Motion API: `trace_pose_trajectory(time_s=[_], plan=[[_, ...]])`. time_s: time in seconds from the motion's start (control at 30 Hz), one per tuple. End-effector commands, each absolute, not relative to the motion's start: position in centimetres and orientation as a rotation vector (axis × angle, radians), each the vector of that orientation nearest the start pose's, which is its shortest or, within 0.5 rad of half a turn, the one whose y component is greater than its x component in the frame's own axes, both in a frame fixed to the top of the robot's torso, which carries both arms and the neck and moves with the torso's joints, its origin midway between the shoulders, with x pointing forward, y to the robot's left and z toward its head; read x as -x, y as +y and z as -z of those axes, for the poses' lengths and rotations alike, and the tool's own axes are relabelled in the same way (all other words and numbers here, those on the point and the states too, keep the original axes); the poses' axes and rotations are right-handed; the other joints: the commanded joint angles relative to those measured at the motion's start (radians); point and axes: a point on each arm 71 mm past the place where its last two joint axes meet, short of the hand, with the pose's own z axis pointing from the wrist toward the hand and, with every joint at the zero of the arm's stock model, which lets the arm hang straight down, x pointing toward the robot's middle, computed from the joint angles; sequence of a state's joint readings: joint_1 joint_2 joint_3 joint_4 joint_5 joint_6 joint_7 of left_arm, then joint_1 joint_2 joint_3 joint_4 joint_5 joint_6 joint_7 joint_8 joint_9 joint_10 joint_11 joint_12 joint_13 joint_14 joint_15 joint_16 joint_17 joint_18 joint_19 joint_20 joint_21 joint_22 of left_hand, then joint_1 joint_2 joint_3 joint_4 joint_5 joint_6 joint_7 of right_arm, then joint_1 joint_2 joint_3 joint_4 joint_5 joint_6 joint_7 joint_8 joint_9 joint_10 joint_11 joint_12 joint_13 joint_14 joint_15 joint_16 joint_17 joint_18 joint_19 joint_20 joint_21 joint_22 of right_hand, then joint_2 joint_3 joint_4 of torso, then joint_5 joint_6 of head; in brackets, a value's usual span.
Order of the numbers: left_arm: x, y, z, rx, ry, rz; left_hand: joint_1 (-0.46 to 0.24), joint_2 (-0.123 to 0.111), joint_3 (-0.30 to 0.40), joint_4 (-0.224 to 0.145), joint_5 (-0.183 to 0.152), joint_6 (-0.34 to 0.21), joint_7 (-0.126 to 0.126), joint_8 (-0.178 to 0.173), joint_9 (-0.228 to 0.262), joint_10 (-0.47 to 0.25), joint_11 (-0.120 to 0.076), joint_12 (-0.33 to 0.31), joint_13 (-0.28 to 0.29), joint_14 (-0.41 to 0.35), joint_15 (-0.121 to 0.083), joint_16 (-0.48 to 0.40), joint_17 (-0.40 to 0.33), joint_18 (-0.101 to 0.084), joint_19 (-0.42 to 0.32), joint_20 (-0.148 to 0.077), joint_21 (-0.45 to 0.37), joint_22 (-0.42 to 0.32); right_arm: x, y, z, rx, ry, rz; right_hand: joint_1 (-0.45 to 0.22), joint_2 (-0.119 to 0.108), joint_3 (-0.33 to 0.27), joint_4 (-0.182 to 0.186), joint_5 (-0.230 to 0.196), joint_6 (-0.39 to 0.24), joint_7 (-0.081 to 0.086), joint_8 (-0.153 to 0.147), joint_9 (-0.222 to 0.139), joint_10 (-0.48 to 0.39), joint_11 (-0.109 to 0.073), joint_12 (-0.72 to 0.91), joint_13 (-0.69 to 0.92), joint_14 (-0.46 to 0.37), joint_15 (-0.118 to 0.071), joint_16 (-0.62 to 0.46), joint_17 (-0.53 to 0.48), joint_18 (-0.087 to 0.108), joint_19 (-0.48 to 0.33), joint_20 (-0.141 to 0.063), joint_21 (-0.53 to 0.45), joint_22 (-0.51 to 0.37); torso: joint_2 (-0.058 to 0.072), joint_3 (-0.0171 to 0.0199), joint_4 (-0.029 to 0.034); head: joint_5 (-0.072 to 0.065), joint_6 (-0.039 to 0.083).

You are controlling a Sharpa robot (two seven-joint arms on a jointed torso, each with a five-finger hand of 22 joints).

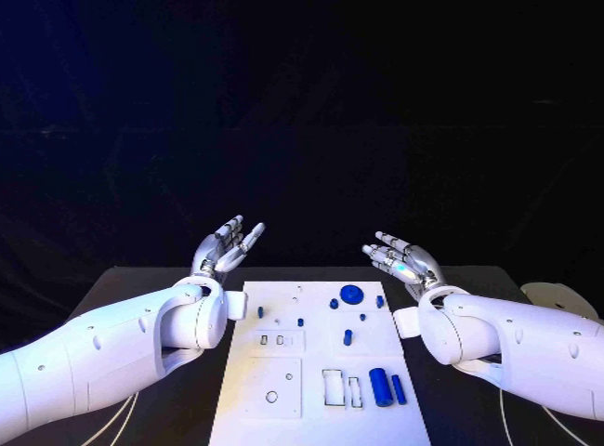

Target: Assemble the parts on the task board

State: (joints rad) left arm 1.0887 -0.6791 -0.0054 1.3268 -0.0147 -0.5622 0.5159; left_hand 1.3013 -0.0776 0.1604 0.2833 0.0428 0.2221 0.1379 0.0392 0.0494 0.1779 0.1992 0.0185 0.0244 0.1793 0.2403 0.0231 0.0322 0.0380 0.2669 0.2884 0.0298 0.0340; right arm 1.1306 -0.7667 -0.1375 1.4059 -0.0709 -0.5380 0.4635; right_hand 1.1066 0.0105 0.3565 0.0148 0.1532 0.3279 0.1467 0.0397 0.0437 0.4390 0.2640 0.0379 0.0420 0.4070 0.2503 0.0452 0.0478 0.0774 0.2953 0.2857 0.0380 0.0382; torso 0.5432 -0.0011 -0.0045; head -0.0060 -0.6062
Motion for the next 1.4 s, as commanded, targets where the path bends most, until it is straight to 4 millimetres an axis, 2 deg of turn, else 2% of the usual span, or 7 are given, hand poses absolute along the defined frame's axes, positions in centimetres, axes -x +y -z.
trace_pose_trajectory(time_s=[0.03, 0.27, 0.37, 0.47, 0.63, 1.07, 1.4], plan=[[-51.0, 19.4, 22.5, 1.105, 1.246, 1.412, 0.017, -0.001, 0.001, 0.007, 0.006, 0.01, 0.109, 0.007, 0.002, 0.005, 0.008, 0.007, 0.002, 0.004, 0.008, 0.005, 0.002, 0.02, 0.004, 0.008, 0.006, 0.001, -48.5, -21.1, 24.9, -1.007, 1.499, -1.342, 0.096, -0.004, 0.028, -0.062, -0.014, 0.102, 0.147, 0.028, 0.016, 0.134, -0.002, 0.018, 0.01, 0.184, -0.009, 0.041, 0.024, 0.038, 0.104, 0.006, 0.028, 0.012, 0.0, -0.0001, 0.0, 0.0, 0.0], [-50.8, 20.4, 22.3, 1.102, 1.253, 1.419, 0.041, 0.007, 0.009, 0.005, 0.005, 0.105, 0.133, 0.038, 0.024, 0.138, 0.036, 0.03, 0.016, 0.17, 0.029, 0.053, 0.035, 0.029, 0.181, 0.006, 0.049, 0.025, -49.3, -21.8, 23.8, -0.8, 1.494, -1.247, 0.155, -0.016, 0.053, -0.135, -0.021, 0.35, 0.128, 0.099, 0.057, 0.444, -0.037, 0.052, 0.023, 0.449, -0.054, 0.109, 0.055, 0.088, 0.409, 0.005, 0.109, 0.043, 0.011, -0.0045, -0.0047, -0.001, -0.011], [-50.8, 20.6, 22.1, 1.083, 1.265, 1.43, 0.055, 0.014, 0.012, 0.0, 0.007, 0.22, 0.134, 0.08, 0.051, 0.324, 0.047, 0.07, 0.033, 0.344, -0.001, 0.114, 0.073, 0.059, 0.409, 0.001, 0.116, 0.056, -49.7, -21.9, 23.3, -0.718, 1.493, -1.217, 0.168, -0.024, 0.074, -0.158, -0.019, 0.444, 0.116, 0.125, 0.071, 0.495, -0.052, 0.054, 0.022, 0.507, -0.072, 0.127, 0.061, 0.103, 0.464, 0.002, 0.13, 0.045, 0.02, -0.0042, -0.0052, 0.001, -0.011], [-50.7, 20.7, 22.0, 1.06, 1.287, 1.447, 0.091, 0.017, 0.019, -0.014, 0.006, 0.39, 0.114, 0.146, 0.091, 0.602, 0.031, 0.136, 0.052, 0.595, -0.044, 0.222, 0.134, 0.133, 0.549, -0.003, 0.186, 0.077, -50.0, -22.1, 22.7, -0.626, 1.499, -1.182, 0.16, -0.039, 0.103, -0.169, -0.005, 0.51, 0.1, 0.144, 0.079, 0.555, -0.071, 0.053, 0.021, 0.573, -0.096, 0.145, 0.067, 0.109, 0.564, -0.02, 0.172, 0.056, 0.027, -0.0013, -0.0043, 0.002, -0.009], [-50.3, 20.7, 21.8, 1.0, 1.329, 1.477, 0.138, 0.014, 0.035, -0.037, 0.007, 0.541, 0.092, 0.209, 0.127, 0.755, -0.011, 0.165, 0.054, 0.739, -0.093, 0.29, 0.188, 0.149, 0.676, -0.035, 0.246, 0.092, -50.4, -22.3, 22.1, -0.488, 1.519, -1.132, 0.146, -0.058, 0.144, -0.175, -0.002, 0.556, 0.085, 0.156, 0.084, 0.626, -0.091, 0.04, 0.022, 0.661, -0.125, 0.163, 0.078, 0.107, 0.644, -0.05, 0.194, 0.055, 0.034, -0.0001, -0.008, 0.0, -0.012], [-48.3, 20.3, 20.1, 0.866, 1.408, 1.544, 0.185, -0.022, 0.082, -0.031, 0.008, 0.628, 0.062, 0.254, 0.168, 0.93, -0.063, 0.168, 0.059, 0.906, -0.16, 0.424, 0.325, 0.145, 0.823, -0.111, 0.346, 0.13, -51.9, -21.9, 19.2, 0.069, 1.646, -0.864, 0.15, -0.094, 0.115, -0.18, 0.006, 0.649, 0.03, 0.196, 0.119, 0.811, -0.163, 0.041, 0.036, 0.941, -0.223, 0.29, 0.21, 0.105, 0.867, -0.157, 0.364, 0.133, 0.084, -0.0032, -0.0098, -0.007, -0.021], [-46.9, 19.5, 18.6, 0.872, 1.428, 1.616, 0.178, -0.042, 0.095, -0.014, 0.008, 0.619, 0.064, 0.249, 0.184, 0.923, -0.063, 0.15, 0.058, 0.892, -0.169, 0.53, 0.427, 0.142, 0.877, -0.132, 0.44, 0.18, -52.5, -20.4, 18.1, 0.349, 1.68, -0.606, 0.12, -0.144, 0.129, -0.143, 0.049, 0.667, 0.0, 0.19, 0.16, 0.88, -0.201, 0.049, 0.099, 1.099, -0.275, 0.78, 0.652, 0.103, 1.018, -0.212, 0.598, 0.28, 0.126, -0.0073, -0.0022, -0.016, -0.027]])
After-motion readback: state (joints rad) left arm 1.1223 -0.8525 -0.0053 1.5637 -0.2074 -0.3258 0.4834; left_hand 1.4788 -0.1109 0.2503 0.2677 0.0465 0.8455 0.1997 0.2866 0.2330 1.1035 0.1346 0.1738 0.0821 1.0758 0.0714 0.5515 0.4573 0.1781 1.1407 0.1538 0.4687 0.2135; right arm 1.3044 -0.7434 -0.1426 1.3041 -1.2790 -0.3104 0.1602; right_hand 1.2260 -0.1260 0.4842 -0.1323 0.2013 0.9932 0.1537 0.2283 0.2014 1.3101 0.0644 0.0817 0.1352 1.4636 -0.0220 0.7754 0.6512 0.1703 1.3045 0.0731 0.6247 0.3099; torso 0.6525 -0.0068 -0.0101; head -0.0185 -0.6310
